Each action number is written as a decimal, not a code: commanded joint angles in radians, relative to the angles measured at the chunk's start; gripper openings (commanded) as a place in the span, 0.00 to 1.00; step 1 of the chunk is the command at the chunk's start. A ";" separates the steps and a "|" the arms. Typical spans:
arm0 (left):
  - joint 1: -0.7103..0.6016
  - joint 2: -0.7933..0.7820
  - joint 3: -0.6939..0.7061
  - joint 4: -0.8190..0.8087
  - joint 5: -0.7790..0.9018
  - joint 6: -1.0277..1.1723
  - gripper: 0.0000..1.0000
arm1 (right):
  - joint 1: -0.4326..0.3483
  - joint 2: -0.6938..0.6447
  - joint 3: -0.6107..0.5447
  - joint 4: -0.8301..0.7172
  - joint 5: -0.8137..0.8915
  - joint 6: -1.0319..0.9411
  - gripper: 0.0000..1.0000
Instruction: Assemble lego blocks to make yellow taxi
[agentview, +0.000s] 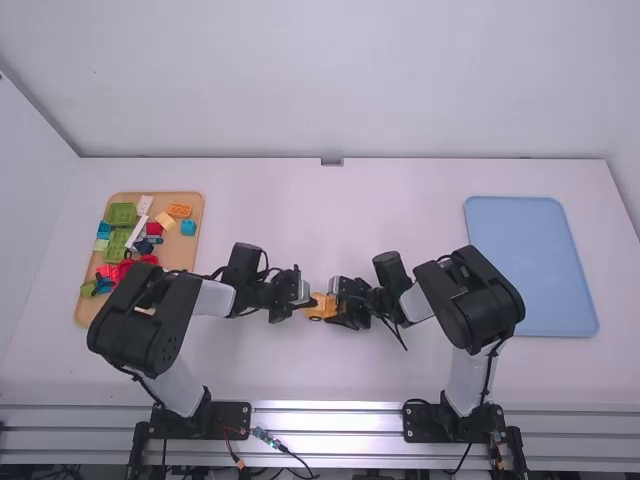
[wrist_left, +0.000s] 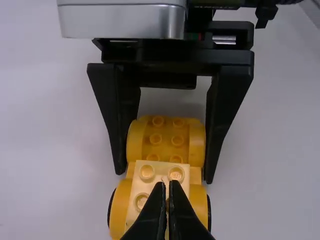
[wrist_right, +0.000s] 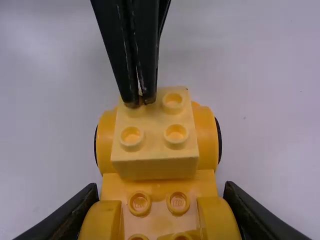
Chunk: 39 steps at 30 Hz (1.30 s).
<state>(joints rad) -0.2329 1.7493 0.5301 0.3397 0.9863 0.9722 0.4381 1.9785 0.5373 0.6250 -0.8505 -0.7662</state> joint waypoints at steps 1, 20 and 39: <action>-0.009 0.053 0.012 -0.019 -0.003 -0.012 0.02 | 0.000 0.014 0.006 -0.004 -0.016 0.002 0.58; -0.092 0.067 0.027 -0.163 -0.323 -0.016 0.02 | 0.000 0.014 0.007 -0.003 -0.013 0.002 0.58; -0.057 -0.218 0.052 -0.124 -0.108 -0.067 0.02 | -0.015 0.014 0.007 -0.004 -0.013 0.002 0.58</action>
<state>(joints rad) -0.2974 1.6085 0.5842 0.2188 0.8520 0.9123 0.4252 1.9785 0.5373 0.6250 -0.8429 -0.7666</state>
